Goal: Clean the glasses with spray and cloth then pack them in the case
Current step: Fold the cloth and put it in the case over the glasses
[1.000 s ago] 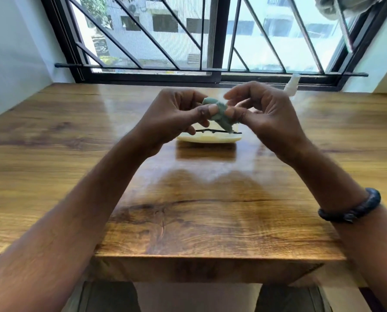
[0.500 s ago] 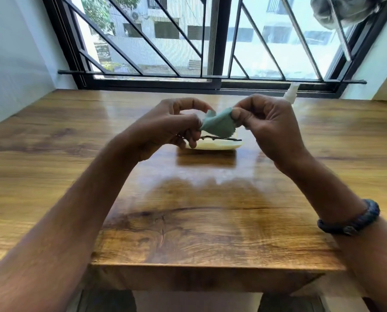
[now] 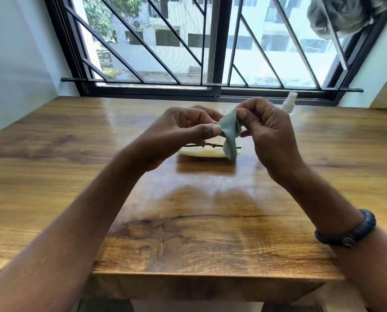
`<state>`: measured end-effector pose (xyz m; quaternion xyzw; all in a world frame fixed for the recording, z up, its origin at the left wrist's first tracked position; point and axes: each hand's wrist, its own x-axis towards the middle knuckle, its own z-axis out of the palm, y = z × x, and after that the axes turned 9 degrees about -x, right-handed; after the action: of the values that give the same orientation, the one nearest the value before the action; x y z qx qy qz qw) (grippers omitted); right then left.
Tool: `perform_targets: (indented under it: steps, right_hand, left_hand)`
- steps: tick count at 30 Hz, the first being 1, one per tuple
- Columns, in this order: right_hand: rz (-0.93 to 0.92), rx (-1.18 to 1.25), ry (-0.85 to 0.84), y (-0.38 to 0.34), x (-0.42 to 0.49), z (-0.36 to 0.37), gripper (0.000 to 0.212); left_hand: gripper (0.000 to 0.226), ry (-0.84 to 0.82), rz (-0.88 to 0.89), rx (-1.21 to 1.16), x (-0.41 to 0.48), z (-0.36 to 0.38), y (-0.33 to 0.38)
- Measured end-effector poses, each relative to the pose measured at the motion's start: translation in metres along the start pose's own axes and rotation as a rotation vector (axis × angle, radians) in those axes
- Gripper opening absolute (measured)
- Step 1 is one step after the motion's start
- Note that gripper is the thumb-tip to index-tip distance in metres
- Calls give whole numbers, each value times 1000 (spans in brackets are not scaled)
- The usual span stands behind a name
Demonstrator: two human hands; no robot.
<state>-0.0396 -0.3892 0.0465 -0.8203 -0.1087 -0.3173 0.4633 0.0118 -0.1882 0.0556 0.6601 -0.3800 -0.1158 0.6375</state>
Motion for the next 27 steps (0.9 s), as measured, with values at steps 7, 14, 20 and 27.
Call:
perform_targets:
  steps: [7,14,20,27]
  right_hand:
    - [48,34,43,-5,-2,-1,18]
    - [225,400,-59,-14,-1,-5,13]
    - [242,325,18,-11,1,-10,17]
    - [38,-29,140,-6,4,-13,8]
  left_hand:
    - [12,55,128,-143,1,-1,-1]
    - [16,296,147,-141,4,4,-2]
    - [5,258,96,-85,4,0,1]
    - [14,215,99,98,3,0,-3]
